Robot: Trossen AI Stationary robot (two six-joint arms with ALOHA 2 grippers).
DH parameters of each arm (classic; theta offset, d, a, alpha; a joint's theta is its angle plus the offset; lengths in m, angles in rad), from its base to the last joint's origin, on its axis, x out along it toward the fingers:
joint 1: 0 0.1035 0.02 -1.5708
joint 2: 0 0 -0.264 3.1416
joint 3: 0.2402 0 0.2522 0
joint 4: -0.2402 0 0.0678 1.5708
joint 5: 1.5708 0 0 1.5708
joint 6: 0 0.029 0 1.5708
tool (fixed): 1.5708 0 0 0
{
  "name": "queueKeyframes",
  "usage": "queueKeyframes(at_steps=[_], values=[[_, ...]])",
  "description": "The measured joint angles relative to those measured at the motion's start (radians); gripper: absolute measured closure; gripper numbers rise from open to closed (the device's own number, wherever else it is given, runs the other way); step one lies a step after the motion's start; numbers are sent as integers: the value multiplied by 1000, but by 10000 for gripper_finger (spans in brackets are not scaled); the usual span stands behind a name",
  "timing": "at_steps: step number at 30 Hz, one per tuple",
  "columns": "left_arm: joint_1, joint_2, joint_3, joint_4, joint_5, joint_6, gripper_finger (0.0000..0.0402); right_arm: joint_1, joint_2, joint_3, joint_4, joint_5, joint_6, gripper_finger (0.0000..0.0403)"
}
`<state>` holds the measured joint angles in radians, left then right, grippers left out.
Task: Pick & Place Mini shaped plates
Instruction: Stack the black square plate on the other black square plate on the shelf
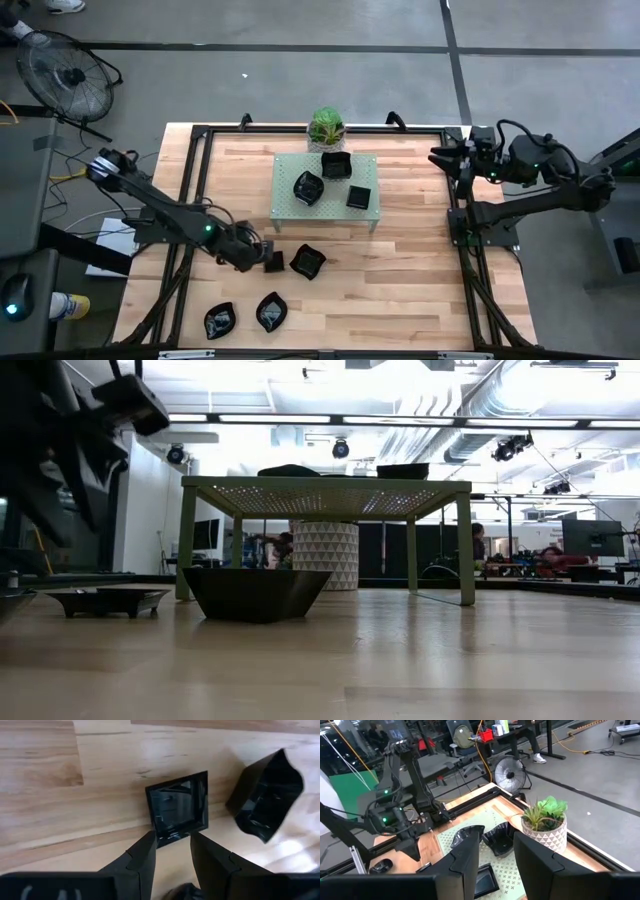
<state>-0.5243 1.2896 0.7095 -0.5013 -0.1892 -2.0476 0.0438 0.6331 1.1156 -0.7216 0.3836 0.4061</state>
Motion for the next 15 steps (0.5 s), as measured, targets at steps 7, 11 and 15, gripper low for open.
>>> queueKeyframes(at_steps=[7,11,15], values=[[0,94,20,31,42,-6,282,0,0,0,0,-1,0,285],[0,131,20,49,49,-26,282,0,0,0,-1,-1,-4,285],[0,153,20,54,49,-37,282,0,0,0,-3,-1,-6,285]])
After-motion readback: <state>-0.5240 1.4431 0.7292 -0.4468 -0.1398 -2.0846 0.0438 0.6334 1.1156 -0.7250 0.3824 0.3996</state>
